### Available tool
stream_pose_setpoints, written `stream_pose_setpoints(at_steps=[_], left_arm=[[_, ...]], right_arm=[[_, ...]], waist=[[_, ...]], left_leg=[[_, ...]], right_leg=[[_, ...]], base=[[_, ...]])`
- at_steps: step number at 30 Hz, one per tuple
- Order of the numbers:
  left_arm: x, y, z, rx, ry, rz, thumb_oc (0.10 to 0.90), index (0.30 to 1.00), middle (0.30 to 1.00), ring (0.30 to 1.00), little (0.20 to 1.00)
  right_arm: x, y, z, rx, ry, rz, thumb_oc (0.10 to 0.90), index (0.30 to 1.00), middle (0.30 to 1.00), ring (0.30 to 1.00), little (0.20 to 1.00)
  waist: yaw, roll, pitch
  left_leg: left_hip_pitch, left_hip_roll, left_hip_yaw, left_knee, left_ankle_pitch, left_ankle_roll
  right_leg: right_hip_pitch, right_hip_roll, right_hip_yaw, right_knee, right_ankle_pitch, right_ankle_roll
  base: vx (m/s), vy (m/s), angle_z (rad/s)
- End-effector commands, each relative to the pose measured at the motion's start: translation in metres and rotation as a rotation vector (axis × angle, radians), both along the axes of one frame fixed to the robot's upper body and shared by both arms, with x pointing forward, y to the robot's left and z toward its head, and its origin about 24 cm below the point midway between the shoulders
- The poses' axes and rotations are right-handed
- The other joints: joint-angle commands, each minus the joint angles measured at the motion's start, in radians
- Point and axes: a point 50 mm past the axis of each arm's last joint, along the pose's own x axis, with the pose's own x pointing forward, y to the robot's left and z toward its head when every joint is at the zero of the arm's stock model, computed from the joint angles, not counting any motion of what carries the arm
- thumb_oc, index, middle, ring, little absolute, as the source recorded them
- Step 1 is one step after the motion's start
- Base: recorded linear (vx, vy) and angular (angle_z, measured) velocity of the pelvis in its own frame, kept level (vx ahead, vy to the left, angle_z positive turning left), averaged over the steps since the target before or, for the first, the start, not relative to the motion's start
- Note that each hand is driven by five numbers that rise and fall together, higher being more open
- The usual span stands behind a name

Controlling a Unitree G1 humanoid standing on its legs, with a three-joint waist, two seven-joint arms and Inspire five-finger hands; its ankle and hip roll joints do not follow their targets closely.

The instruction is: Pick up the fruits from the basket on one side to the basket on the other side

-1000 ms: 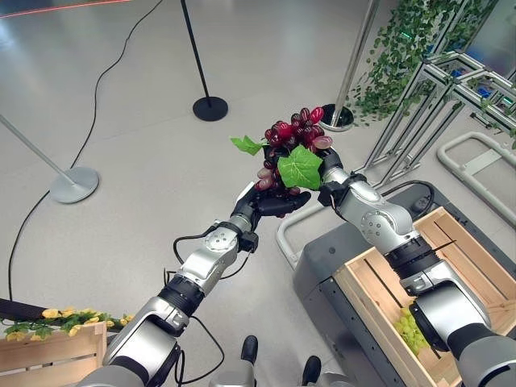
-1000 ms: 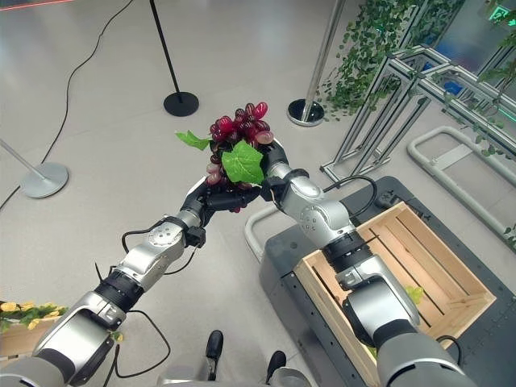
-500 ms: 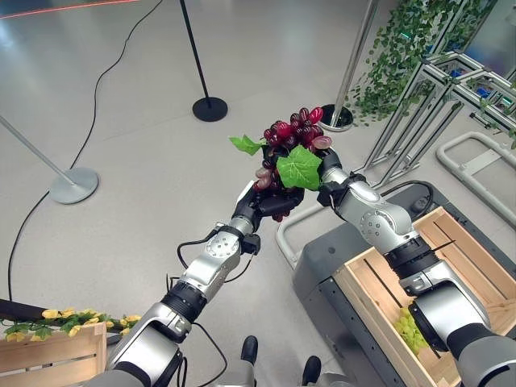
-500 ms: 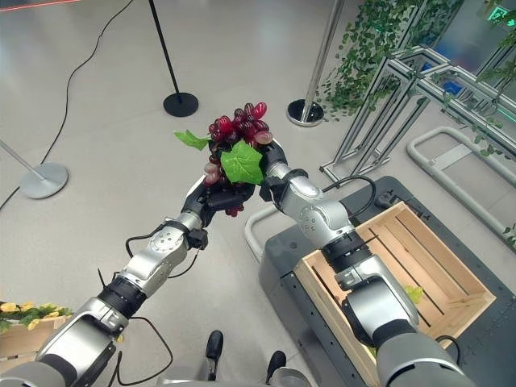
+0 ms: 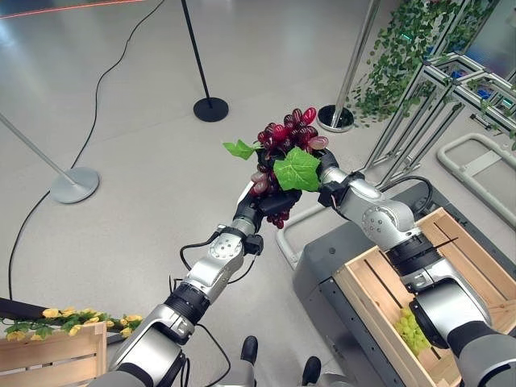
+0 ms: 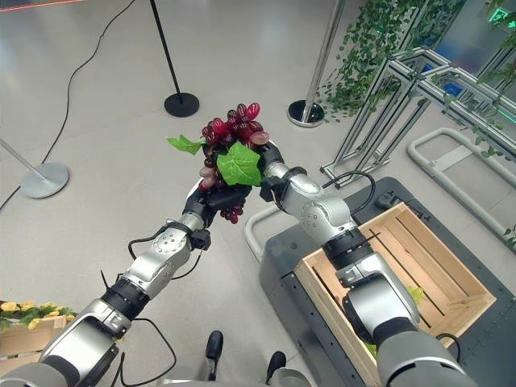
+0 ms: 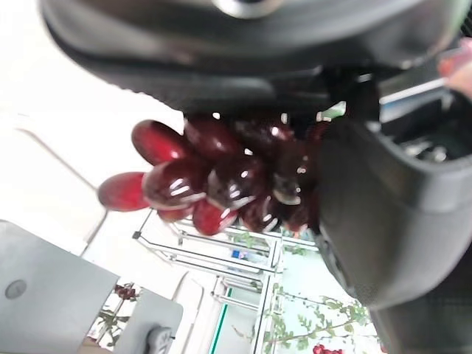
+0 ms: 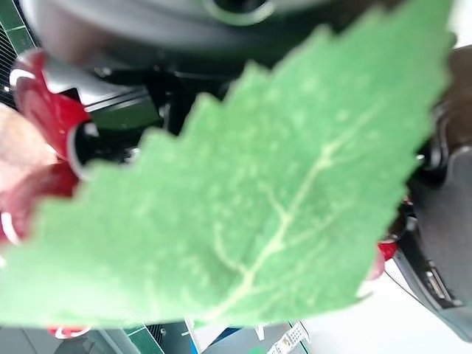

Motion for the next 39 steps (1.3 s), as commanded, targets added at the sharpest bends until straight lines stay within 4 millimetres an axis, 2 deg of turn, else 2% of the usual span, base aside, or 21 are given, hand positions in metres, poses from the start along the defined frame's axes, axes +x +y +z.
stream_pose_setpoints(at_steps=[1,12,18,28,30,35,39], left_arm=[[0.010,0.020,0.040,-0.171,-0.228,0.152,0.400,0.300,0.300,0.300,0.300],[0.012,0.024,0.042,-0.145,-0.236,0.164,0.400,0.300,0.300,0.300,0.300],[0.012,0.028,0.044,-0.139,-0.244,0.170,0.400,0.300,0.300,0.300,0.300],[0.013,0.031,0.047,-0.130,-0.256,0.160,0.400,0.300,0.300,0.300,0.300],[0.012,0.032,0.046,-0.131,-0.255,0.159,0.400,0.300,0.300,0.300,0.300],[0.010,0.038,0.045,-0.125,-0.258,0.167,0.400,0.300,0.300,0.300,0.300],[0.011,0.042,0.047,-0.119,-0.267,0.181,0.400,0.300,0.300,0.300,0.300]], right_arm=[[-0.002,0.003,-0.015,-0.092,-0.009,0.101,0.800,0.900,0.900,0.900,0.900],[0.009,-0.020,-0.006,-0.496,-0.171,0.045,0.800,0.900,0.900,0.900,0.900],[0.014,-0.036,-0.001,-0.703,-0.205,0.047,0.800,0.900,0.900,0.900,0.900],[0.014,-0.042,0.006,-0.717,-0.205,0.117,0.800,0.900,0.900,0.900,0.900],[0.011,-0.039,0.004,-0.733,-0.206,0.198,0.800,0.900,0.900,0.900,0.900],[0.006,-0.046,0.000,-0.909,-0.230,0.305,0.800,0.900,0.900,0.900,0.900],[0.010,-0.061,0.008,-1.052,-0.262,0.245,0.800,0.900,0.900,0.900,0.900]], waist=[[0.013,-0.031,-0.245],[0.014,-0.037,-0.244],[0.016,-0.043,-0.240],[0.023,-0.052,-0.232],[0.026,-0.054,-0.230],[0.026,-0.063,-0.228],[0.022,-0.072,-0.229]], left_leg=[[0.021,0.013,0.024,-0.003,-0.054,-0.045],[0.020,0.011,0.025,-0.003,-0.049,-0.046],[0.021,0.012,0.025,-0.003,-0.047,-0.047],[0.023,0.013,0.020,-0.003,-0.046,-0.048],[0.021,0.014,0.019,-0.003,-0.045,-0.049],[0.020,0.015,0.018,-0.003,-0.045,-0.049],[0.019,0.016,0.024,-0.003,-0.044,-0.050]], right_leg=[[-0.028,-0.014,0.030,0.001,0.058,-0.024],[-0.027,-0.015,0.033,0.001,0.063,-0.022],[-0.025,-0.016,0.030,0.001,0.065,-0.019],[-0.020,-0.016,0.027,0.001,0.066,-0.018],[-0.020,-0.016,0.024,0.001,0.068,-0.017],[-0.019,-0.017,0.021,0.001,0.067,-0.016],[-0.021,-0.016,0.023,0.001,0.070,-0.014]], base=[[0.00,0.000,0.00],[0.00,0.000,0.00],[0.00,0.000,0.00],[0.00,0.000,0.00],[0.00,0.000,0.00],[0.00,0.000,0.00],[0.00,0.000,0.00]])
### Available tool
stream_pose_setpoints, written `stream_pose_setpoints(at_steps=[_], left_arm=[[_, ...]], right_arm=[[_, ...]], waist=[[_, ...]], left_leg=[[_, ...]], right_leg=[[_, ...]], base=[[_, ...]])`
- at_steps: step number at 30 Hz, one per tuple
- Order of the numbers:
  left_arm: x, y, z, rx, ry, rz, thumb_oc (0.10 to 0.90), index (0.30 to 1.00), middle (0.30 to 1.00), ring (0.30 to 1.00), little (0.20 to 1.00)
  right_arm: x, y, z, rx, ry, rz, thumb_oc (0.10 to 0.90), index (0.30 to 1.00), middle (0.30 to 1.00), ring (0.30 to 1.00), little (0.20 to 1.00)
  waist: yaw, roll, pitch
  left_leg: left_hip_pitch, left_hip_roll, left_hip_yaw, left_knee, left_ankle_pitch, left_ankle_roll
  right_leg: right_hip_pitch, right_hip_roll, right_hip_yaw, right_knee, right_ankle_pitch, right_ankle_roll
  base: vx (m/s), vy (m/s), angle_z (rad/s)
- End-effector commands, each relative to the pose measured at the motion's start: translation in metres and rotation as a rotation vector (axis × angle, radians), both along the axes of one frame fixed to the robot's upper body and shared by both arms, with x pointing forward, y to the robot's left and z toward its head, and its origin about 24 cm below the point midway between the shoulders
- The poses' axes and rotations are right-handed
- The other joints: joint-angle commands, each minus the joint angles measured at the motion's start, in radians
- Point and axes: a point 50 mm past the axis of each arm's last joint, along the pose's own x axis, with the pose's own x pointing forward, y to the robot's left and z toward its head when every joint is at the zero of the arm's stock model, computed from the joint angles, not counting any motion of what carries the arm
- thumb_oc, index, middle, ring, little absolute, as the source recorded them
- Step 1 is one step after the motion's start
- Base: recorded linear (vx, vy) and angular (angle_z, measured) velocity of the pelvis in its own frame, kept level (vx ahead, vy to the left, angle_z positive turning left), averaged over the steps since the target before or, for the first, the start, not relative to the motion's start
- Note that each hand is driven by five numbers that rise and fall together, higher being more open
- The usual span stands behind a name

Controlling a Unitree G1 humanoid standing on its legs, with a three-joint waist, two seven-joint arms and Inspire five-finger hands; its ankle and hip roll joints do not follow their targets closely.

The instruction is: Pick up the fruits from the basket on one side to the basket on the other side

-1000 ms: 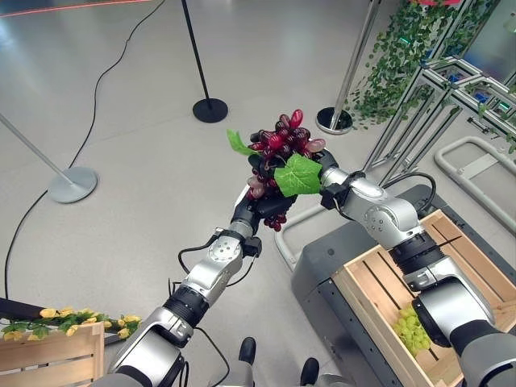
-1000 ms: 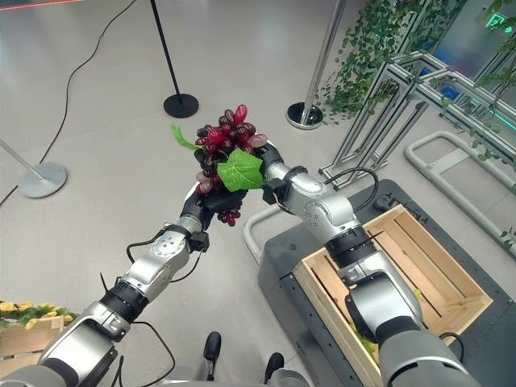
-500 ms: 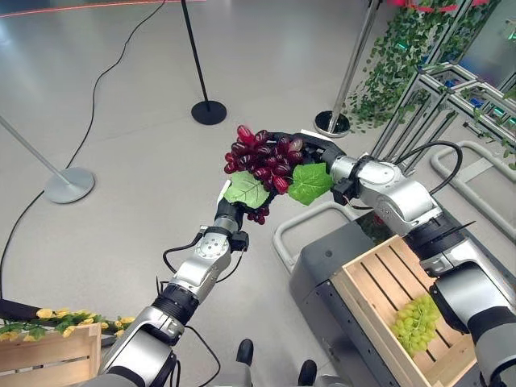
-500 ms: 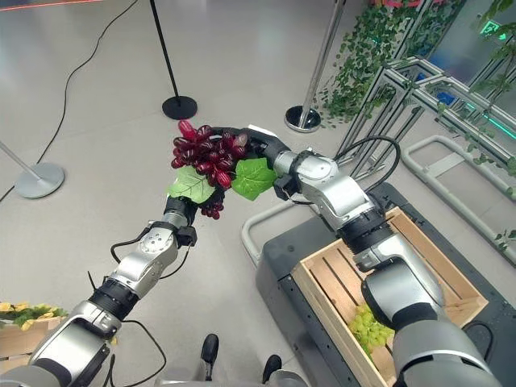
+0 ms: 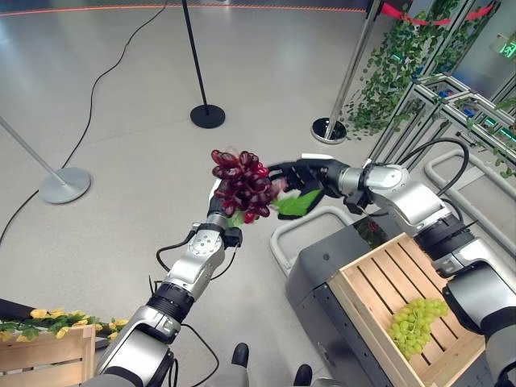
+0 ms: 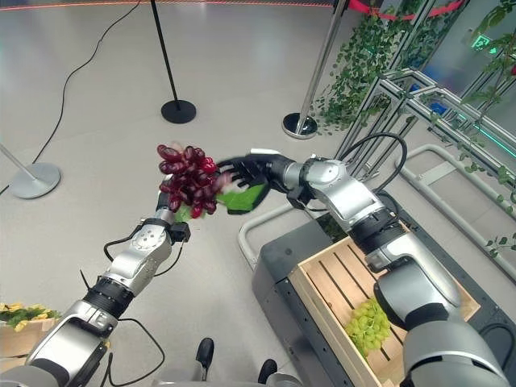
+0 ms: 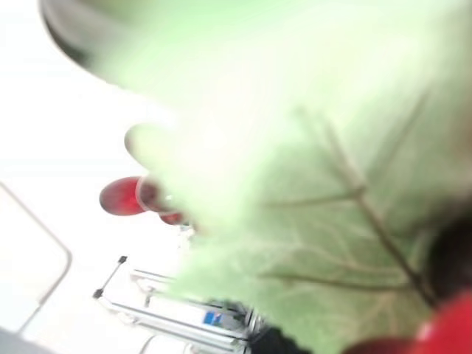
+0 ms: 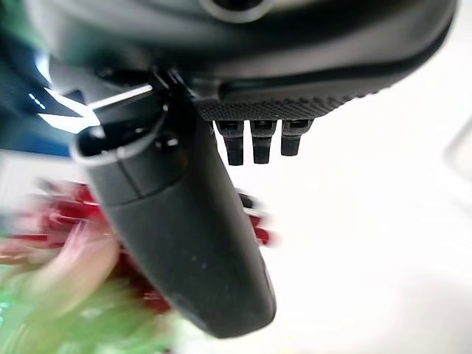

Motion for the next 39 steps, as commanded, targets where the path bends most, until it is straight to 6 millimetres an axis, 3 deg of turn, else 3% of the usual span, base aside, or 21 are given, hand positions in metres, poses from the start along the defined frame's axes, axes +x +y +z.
stream_pose_setpoints(at_steps=[1,13,18,20,23,24,25,27,28,30,31,32,33,34,35,39], left_arm=[[0.004,-0.009,0.036,-0.081,-0.235,-0.030,0.400,0.300,0.300,0.300,0.300],[0.007,0.006,0.045,-0.048,-0.259,-0.009,0.400,0.300,0.300,0.300,0.300],[0.002,0.010,0.039,-0.016,-0.254,-0.012,0.400,0.300,0.300,0.300,0.300],[-0.002,0.013,0.033,-0.014,-0.246,-0.015,0.400,0.300,0.300,0.300,0.300],[-0.010,0.015,0.024,-0.011,-0.228,-0.026,0.400,0.300,0.300,0.300,0.300],[-0.014,0.012,0.022,-0.005,-0.226,-0.042,0.400,0.300,0.300,0.300,0.300],[-0.020,0.009,0.021,0.000,-0.230,-0.073,0.400,0.300,0.300,0.300,0.300],[-0.024,0.007,0.021,0.003,-0.228,-0.098,0.400,0.300,0.300,0.300,0.300],[-0.030,0.007,0.016,0.001,-0.213,-0.128,0.400,0.300,0.300,0.300,0.300],[-0.035,0.005,0.009,-0.014,-0.197,-0.165,0.400,0.300,0.300,0.300,0.300],[-0.035,0.000,0.005,-0.017,-0.194,-0.205,0.400,0.300,0.300,0.300,0.300],[-0.035,0.000,0.005,-0.018,-0.194,-0.206,0.400,0.300,0.300,0.300,0.300],[-0.031,-0.009,0.004,-0.020,-0.198,-0.253,0.400,0.300,0.300,0.300,0.300],[-0.024,-0.021,0.004,-0.030,-0.196,-0.298,0.400,0.300,0.300,0.300,0.300],[-0.024,-0.022,0.004,-0.034,-0.196,-0.300,0.400,0.300,0.300,0.300,0.300],[-0.025,-0.029,-0.001,-0.076,-0.183,-0.248,0.400,0.300,0.300,0.300,0.300]], right_arm=[[0.009,-0.020,0.020,-0.144,-0.148,-0.046,0.800,0.900,0.900,0.900,0.900],[0.017,-0.056,0.076,-0.178,-0.385,-0.300,0.800,0.900,0.900,0.900,0.900],[0.010,-0.048,0.096,0.137,-0.487,-0.333,0.800,0.900,0.900,0.900,0.900],[0.006,-0.037,0.086,0.257,-0.458,-0.313,0.800,0.900,0.900,0.900,0.900],[-0.001,-0.021,0.052,0.401,-0.380,-0.312,0.800,0.900,0.900,0.900,0.900],[-0.004,-0.015,0.030,0.431,-0.361,-0.336,0.800,0.900,0.900,0.900,0.900],[-0.012,-0.014,0.001,0.457,-0.337,-0.369,0.800,0.900,0.900,0.900,0.900],[-0.018,-0.016,-0.018,0.494,-0.291,-0.402,0.800,0.900,0.900,0.900,0.900],[-0.028,-0.023,-0.043,0.512,-0.225,-0.435,0.800,0.900,0.900,0.900,0.900],[-0.036,-0.033,-0.066,0.501,-0.178,-0.477,0.800,0.900,0.900,0.900,0.900],[-0.040,-0.040,-0.076,0.501,-0.152,-0.509,0.800,0.900,0.900,0.900,0.900],[-0.040,-0.040,-0.076,0.501,-0.152,-0.510,0.800,0.900,0.900,0.900,0.900],[-0.040,-0.046,-0.084,0.502,-0.132,-0.555,0.800,0.900,0.900,0.900,0.900],[-0.039,-0.054,-0.092,0.498,-0.122,-0.615,0.800,0.900,0.900,0.900,0.900],[-0.039,-0.055,-0.093,0.498,-0.117,-0.621,0.800,0.900,0.900,0.900,0.900],[-0.043,-0.053,-0.115,0.467,-0.054,-0.638,0.800,0.900,0.900,0.900,0.900]], waist=[[0.010,-0.024,-0.194],[-0.005,-0.039,-0.191],[-0.001,-0.035,-0.189],[0.006,-0.027,-0.183],[0.023,-0.009,-0.167],[0.033,0.003,-0.155],[0.042,0.024,-0.128],[0.044,0.039,-0.105],[0.034,0.048,-0.080],[0.010,0.049,-0.074],[-0.010,0.047,-0.079],[-0.012,0.048,-0.078],[-0.039,0.044,-0.083],[-0.063,0.040,-0.085],[-0.065,0.038,-0.085],[-0.033,0.030,-0.071]], left_leg=[[0.015,0.016,0.025,-0.003,-0.044,-0.050],[0.016,0.020,0.040,-0.003,-0.045,-0.049],[0.020,0.016,0.042,-0.003,-0.051,-0.043],[0.022,0.010,0.040,-0.001,-0.056,-0.039],[0.021,0.000,0.026,0.008,-0.065,-0.022],[0.014,-0.011,0.006,0.011,-0.062,-0.005],[-0.002,-0.024,-0.027,0.024,-0.052,0.021],[-0.016,-0.033,-0.059,0.040,-0.046,0.030],[-0.015,-0.042,-0.107,0.056,-0.048,0.037],[-0.019,-0.049,-0.163,0.062,-0.048,0.040],[-0.031,-0.062,-0.208,0.064,-0.052,0.045],[-0.029,-0.061,-0.211,0.064,-0.053,0.044],[-0.040,-0.081,-0.263,0.065,-0.064,0.050],[-0.052,-0.097,-0.312,0.077,-0.079,0.047],[-0.055,-0.099,-0.319,0.082,-0.080,0.045],[-0.073,-0.042,-0.278,0.115,-0.076,0.004]], right_leg=[[-0.023,-0.015,0.022,0.001,0.071,-0.013],[-0.031,-0.009,0.043,0.005,0.073,-0.009],[-0.033,-0.016,0.047,0.003,0.074,-0.006],[-0.036,-0.022,0.048,0.005,0.074,-0.005],[-0.039,-0.040,0.046,0.036,0.060,-0.003],[-0.058,-0.052,0.046,0.111,0.045,0.005],[-0.142,-0.078,0.063,0.313,0.084,0.030],[-0.218,-0.080,0.098,0.445,0.118,0.040],[-0.272,-0.061,0.162,0.501,0.134,0.033],[-0.278,-0.027,0.242,0.420,0.118,0.019],[-0.285,0.013,0.320,0.334,0.099,0.009],[-0.282,0.013,0.317,0.333,0.098,0.008],[-0.290,0.056,0.427,0.241,0.092,-0.004],[-0.283,0.099,0.495,0.217,0.078,-0.015],[-0.278,0.102,0.495,0.214,0.074,-0.017],[-0.220,0.064,0.366,0.207,0.027,-0.024]], base=[[0.00,0.000,0.00],[0.00,-0.007,-0.05],[0.00,0.006,0.00],[0.02,0.061,0.00],[0.01,0.073,-0.01],[-0.03,0.090,0.00],[-0.06,0.077,0.03],[-0.02,0.001,0.21],[0.10,-0.119,0.54],[0.18,-0.213,1.04],[0.13,-0.175,1.07],[0.12,-0.237,1.18],[0.13,-0.265,1.37],[0.13,-0.283,1.62],[0.09,-0.297,2.09],[0.09,-0.276,1.42]])
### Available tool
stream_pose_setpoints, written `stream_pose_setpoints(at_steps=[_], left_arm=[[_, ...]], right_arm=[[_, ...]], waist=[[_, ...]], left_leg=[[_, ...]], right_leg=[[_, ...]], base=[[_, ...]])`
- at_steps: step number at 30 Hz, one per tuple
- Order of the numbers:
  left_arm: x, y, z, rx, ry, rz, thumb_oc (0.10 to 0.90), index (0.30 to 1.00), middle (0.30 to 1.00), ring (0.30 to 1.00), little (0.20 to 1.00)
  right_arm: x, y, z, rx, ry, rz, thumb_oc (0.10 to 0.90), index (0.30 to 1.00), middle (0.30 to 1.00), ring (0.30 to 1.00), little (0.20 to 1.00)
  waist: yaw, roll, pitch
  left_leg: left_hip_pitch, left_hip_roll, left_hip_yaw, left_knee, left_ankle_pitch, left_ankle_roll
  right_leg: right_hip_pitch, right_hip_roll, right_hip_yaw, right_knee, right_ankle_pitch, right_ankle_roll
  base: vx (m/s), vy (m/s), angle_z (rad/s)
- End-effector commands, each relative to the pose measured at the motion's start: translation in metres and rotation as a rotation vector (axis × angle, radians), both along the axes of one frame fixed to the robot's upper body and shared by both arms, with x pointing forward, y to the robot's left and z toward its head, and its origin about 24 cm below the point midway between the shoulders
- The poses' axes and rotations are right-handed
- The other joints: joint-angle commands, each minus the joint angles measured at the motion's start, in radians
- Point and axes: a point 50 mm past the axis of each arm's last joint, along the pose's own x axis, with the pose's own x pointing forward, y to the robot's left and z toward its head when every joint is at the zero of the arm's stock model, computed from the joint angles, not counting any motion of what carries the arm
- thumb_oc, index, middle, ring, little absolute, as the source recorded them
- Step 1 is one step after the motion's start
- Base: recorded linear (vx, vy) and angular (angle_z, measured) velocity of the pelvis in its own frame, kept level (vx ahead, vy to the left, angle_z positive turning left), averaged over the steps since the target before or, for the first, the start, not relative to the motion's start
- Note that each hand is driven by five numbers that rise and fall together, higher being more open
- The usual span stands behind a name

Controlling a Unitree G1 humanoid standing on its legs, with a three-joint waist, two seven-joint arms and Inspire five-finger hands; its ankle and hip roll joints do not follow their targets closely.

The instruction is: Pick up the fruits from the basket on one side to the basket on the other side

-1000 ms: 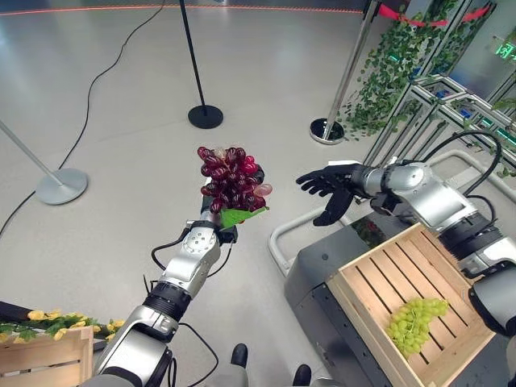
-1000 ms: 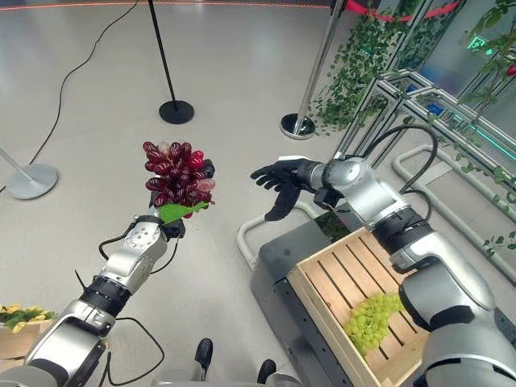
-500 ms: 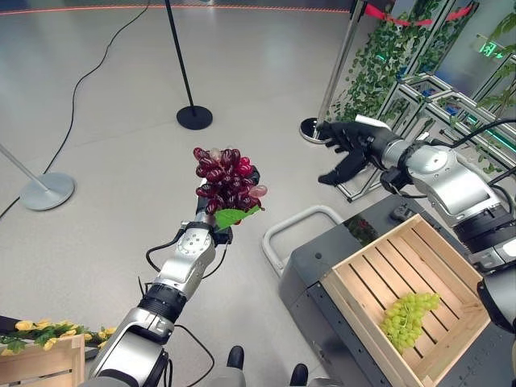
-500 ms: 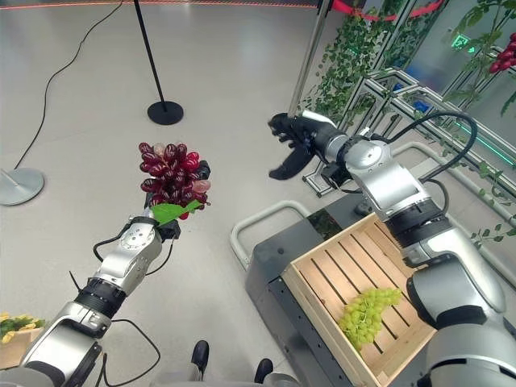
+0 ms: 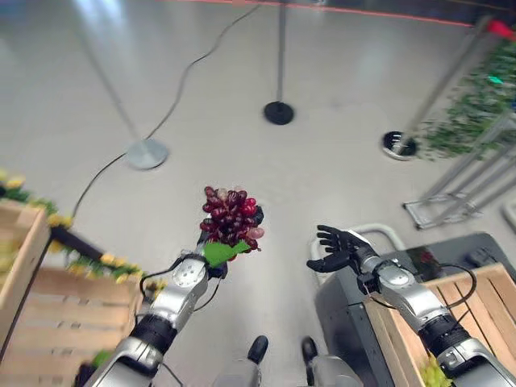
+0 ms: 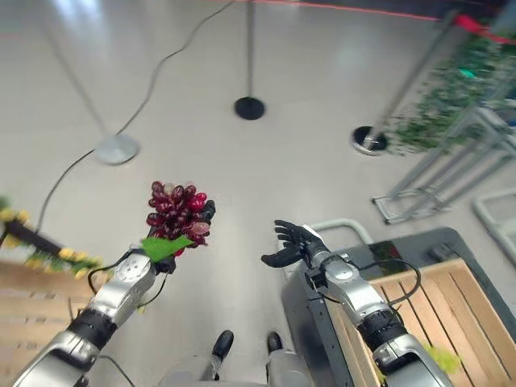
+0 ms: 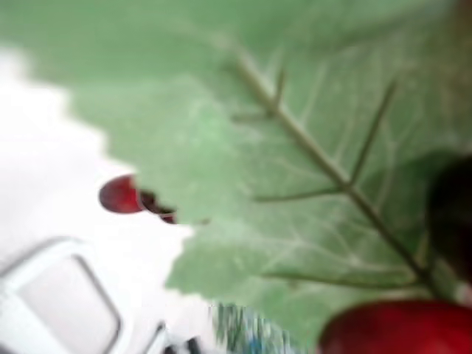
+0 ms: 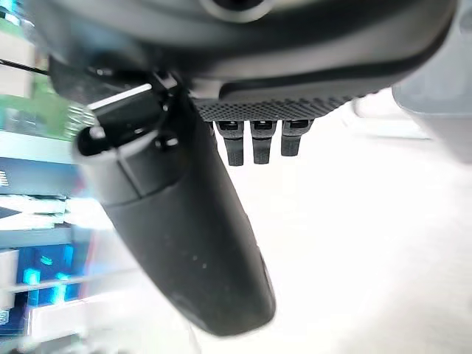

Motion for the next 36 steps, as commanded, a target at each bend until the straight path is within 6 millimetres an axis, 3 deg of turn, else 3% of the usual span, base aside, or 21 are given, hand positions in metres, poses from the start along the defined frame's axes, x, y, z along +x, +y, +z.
stream_pose_setpoints(at_steps=[1,3,7,8,9,12,13,16,17,19,22,29,36], left_arm=[[0.014,-0.037,0.059,-0.132,-0.307,-0.110,0.400,0.300,0.300,0.300,0.300],[0.012,-0.034,0.060,-0.153,-0.310,-0.099,0.400,0.300,0.300,0.300,0.300],[0.011,-0.036,0.063,-0.169,-0.332,-0.117,0.400,0.300,0.300,0.300,0.300],[0.012,-0.051,0.069,-0.181,-0.349,-0.199,0.400,0.300,0.300,0.300,0.300],[0.013,-0.059,0.072,-0.187,-0.362,-0.230,0.400,0.300,0.300,0.300,0.300],[0.015,-0.070,0.081,-0.195,-0.391,-0.238,0.400,0.300,0.300,0.300,0.300],[0.018,-0.072,0.086,-0.197,-0.406,-0.241,0.400,0.300,0.300,0.300,0.300],[0.022,-0.076,0.090,-0.189,-0.413,-0.249,0.400,0.300,0.300,0.300,0.300],[0.024,-0.079,0.097,-0.181,-0.438,-0.266,0.400,0.300,0.300,0.300,0.300],[0.028,-0.073,0.110,-0.179,-0.485,-0.263,0.400,0.300,0.300,0.300,0.300],[0.031,-0.068,0.120,-0.178,-0.526,-0.239,0.400,0.300,0.300,0.300,0.300],[0.030,-0.053,0.126,-0.219,-0.569,-0.138,0.400,0.300,0.300,0.300,0.300],[0.030,-0.025,0.128,-0.213,-0.616,0.008,0.400,0.300,0.300,0.300,0.300]], right_arm=[[0.032,0.018,0.055,0.068,-0.292,0.034,0.800,0.900,0.900,0.900,0.900],[0.026,0.019,0.046,0.080,-0.270,0.033,0.800,0.900,0.900,0.900,0.900],[0.019,0.019,0.039,0.087,-0.263,0.001,0.800,0.900,0.900,0.900,0.900],[0.012,0.009,0.031,0.082,-0.260,-0.094,0.800,0.900,0.900,0.900,0.900],[0.010,0.005,0.028,0.083,-0.257,-0.128,0.800,0.900,0.900,0.900,0.900],[0.010,0.002,0.019,0.087,-0.224,-0.144,0.800,0.900,0.900,0.900,0.900],[0.010,0.002,0.017,0.088,-0.217,-0.148,0.800,0.900,0.900,0.900,0.900],[0.006,0.001,0.010,0.099,-0.201,-0.171,0.800,0.900,0.900,0.900,0.900],[0.005,0.001,0.009,0.105,-0.210,-0.184,0.800,0.900,0.900,0.900,0.900],[0.012,0.004,0.011,0.100,-0.223,-0.190,0.800,0.900,0.900,0.900,0.900],[0.022,0.011,0.018,0.095,-0.234,-0.174,0.800,0.900,0.900,0.900,0.900],[0.025,0.015,0.013,0.048,-0.170,-0.129,0.800,0.900,0.900,0.900,0.900],[0.021,0.008,0.007,0.029,-0.133,-0.108,0.800,0.900,0.900,0.900,0.900]], waist=[[0.026,-0.028,-0.083],[0.041,-0.031,-0.073],[0.046,-0.030,-0.050],[0.015,-0.034,-0.012],[-0.007,-0.038,0.004],[-0.042,-0.039,0.033],[-0.054,-0.020,0.039],[-0.060,-0.005,0.039],[-0.049,-0.013,0.062],[-0.035,-0.001,0.121],[-0.020,0.000,0.161],[0.000,0.007,0.203],[0.007,0.008,0.234]], left_leg=[[0.039,0.012,0.049,0.053,-0.082,0.015],[0.004,0.046,0.068,0.068,-0.062,-0.006],[-0.048,0.060,0.123,0.098,-0.043,-0.026],[-0.113,0.100,0.299,0.196,-0.057,-0.046],[-0.124,0.120,0.364,0.238,-0.073,-0.047],[-0.106,0.117,0.414,0.327,-0.161,-0.022],[-0.080,0.131,0.439,0.276,-0.153,-0.016],[-0.062,0.130,0.449,0.219,-0.130,-0.016],[-0.152,0.109,0.392,0.320,-0.123,-0.027],[-0.193,0.104,0.400,0.367,-0.141,-0.020],[-0.244,0.080,0.385,0.451,-0.173,-0.018],[-0.356,0.045,0.371,0.648,-0.250,0.003],[-0.401,0.041,0.369,0.729,-0.276,0.012]], right_leg=[[0.054,-0.037,-0.069,-0.031,0.081,0.004],[0.066,-0.037,-0.121,-0.034,0.061,-0.012],[0.070,-0.036,-0.187,-0.027,0.042,-0.030],[0.076,-0.053,-0.276,-0.010,0.020,-0.044],[0.066,-0.072,-0.315,0.009,0.016,-0.048],[0.022,-0.108,-0.352,0.076,0.001,-0.058],[-0.012,-0.106,-0.371,0.139,-0.017,-0.056],[-0.045,-0.111,-0.402,0.183,-0.034,-0.051],[-0.063,-0.121,-0.393,0.184,-0.023,-0.054],[-0.138,-0.136,-0.395,0.298,-0.031,-0.050],[-0.174,-0.149,-0.386,0.369,-0.058,-0.055],[-0.251,-0.175,-0.359,0.544,-0.128,-0.082],[-0.296,-0.166,-0.331,0.622,-0.157,-0.086]], base=[[0.06,-0.243,0.30],[0.01,-0.216,0.15],[-0.06,-0.109,0.42],[-0.23,-0.087,0.84],[-0.24,-0.066,1.17],[-0.15,0.090,1.68],[-0.13,0.153,0.44],[-0.14,0.084,0.67],[-0.23,-0.048,0.65],[-0.31,0.031,0.51],[-0.15,0.085,0.22],[-0.02,0.122,-0.01],[0.01,0.110,-0.03]])
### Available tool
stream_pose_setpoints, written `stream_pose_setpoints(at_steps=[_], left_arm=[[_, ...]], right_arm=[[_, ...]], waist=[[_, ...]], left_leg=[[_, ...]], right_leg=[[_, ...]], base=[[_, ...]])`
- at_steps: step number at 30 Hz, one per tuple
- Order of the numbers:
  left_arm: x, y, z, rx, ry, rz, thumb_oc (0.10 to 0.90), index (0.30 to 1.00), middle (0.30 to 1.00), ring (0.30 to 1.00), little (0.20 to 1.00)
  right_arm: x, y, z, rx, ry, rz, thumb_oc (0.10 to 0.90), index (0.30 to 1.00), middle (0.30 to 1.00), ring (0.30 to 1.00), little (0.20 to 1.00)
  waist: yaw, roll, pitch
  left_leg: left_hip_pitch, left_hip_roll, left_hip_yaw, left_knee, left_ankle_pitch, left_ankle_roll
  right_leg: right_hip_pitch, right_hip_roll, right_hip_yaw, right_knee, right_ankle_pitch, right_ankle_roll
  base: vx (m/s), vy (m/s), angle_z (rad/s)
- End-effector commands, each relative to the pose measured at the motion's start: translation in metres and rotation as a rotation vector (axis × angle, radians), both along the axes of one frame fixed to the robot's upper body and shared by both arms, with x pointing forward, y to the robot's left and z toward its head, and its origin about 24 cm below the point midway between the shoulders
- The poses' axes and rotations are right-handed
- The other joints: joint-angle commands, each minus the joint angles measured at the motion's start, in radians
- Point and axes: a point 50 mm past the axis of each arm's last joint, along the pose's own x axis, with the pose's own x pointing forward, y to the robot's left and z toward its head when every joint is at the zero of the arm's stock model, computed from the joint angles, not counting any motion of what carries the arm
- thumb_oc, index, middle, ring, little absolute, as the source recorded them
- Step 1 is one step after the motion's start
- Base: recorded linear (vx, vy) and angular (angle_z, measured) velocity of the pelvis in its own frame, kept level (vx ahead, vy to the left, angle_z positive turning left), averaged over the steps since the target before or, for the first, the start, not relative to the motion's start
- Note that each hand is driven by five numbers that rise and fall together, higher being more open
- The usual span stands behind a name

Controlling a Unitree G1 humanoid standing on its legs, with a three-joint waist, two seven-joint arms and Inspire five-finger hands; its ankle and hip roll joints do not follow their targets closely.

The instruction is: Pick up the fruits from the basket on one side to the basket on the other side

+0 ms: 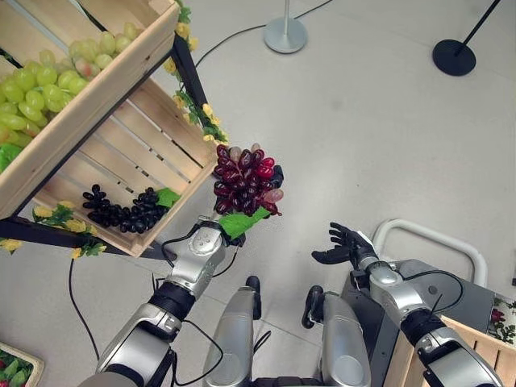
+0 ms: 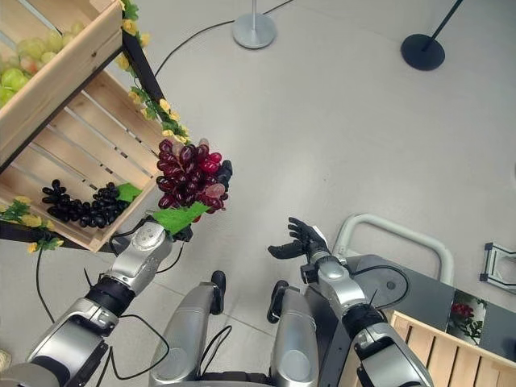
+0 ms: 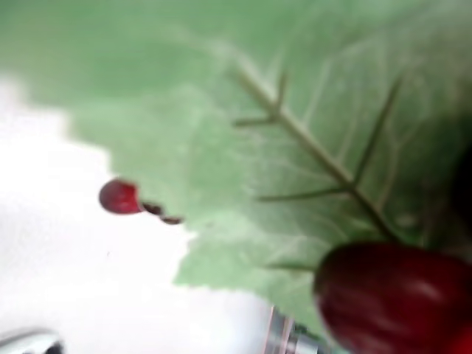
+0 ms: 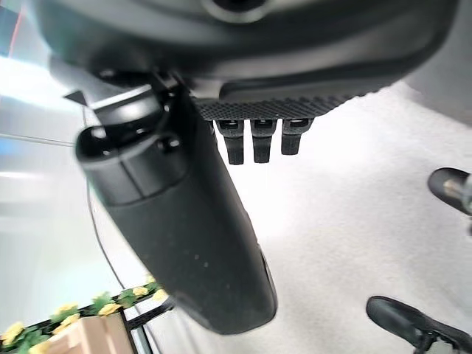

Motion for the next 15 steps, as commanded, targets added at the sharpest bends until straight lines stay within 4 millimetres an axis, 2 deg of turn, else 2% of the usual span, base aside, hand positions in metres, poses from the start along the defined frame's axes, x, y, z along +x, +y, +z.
stream_pose_setpoints(at_steps=[1,9,11,15], left_arm=[[-0.007,-0.002,0.060,-0.159,-0.361,0.027,0.400,0.300,0.300,0.300,0.300],[-0.006,0.036,0.064,-0.258,-0.364,0.186,0.400,0.300,0.300,0.300,0.300],[-0.005,0.040,0.066,-0.271,-0.364,0.203,0.400,0.300,0.300,0.300,0.300],[0.004,0.067,0.076,-0.301,-0.358,0.299,0.400,0.300,0.300,0.300,0.300]], right_arm=[[0.005,-0.009,0.016,-0.013,-0.074,0.026,0.800,0.900,0.900,0.900,0.900],[-0.008,-0.027,0.002,-0.053,0.001,0.017,0.800,0.900,0.900,0.900,0.900],[-0.008,-0.028,0.001,-0.054,0.005,0.017,0.800,0.900,0.900,0.900,0.900],[-0.008,-0.031,0.002,-0.062,0.019,0.022,0.800,0.900,0.900,0.900,0.900]], waist=[[0.013,0.017,-0.017],[0.008,0.007,-0.001],[0.006,0.006,-0.001],[-0.005,0.000,-0.001]], left_leg=[[0.009,-0.009,-0.053,0.061,0.008,-0.012],[-0.023,0.004,-0.044,0.113,-0.008,0.000],[-0.025,0.005,-0.043,0.114,-0.009,0.001],[-0.035,0.009,-0.033,0.123,-0.013,0.005]], right_leg=[[0.035,0.060,0.022,0.050,0.055,-0.068],[-0.010,0.074,0.047,0.109,0.035,-0.073],[-0.014,0.076,0.049,0.111,0.035,-0.073],[-0.033,0.084,0.064,0.114,0.038,-0.069]], base=[[0.01,0.118,-0.06],[0.04,0.084,-0.05],[0.04,0.053,0.00],[0.04,0.074,-0.04]])
